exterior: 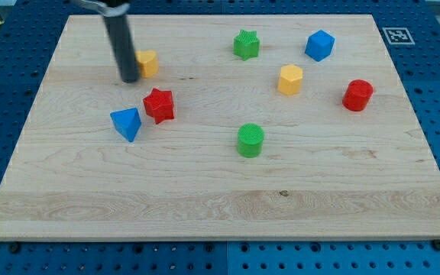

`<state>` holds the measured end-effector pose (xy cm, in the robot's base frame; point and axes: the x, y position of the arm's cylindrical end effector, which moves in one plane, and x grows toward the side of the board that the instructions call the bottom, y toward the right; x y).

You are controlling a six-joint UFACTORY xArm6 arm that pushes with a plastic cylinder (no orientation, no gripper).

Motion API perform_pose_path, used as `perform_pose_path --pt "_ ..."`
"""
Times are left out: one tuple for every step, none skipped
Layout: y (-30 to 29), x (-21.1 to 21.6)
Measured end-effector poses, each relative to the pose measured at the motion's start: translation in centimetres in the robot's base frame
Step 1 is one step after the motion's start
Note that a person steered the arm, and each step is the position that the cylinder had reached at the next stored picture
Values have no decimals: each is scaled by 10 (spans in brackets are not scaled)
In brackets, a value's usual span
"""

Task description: Nudge the green circle down a bit

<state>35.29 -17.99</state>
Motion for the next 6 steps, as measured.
perform_pose_path --pt "19 29" --pt "127 35" --pt "244 35" --pt "350 62" --pt "290 111" --pt "178 142"
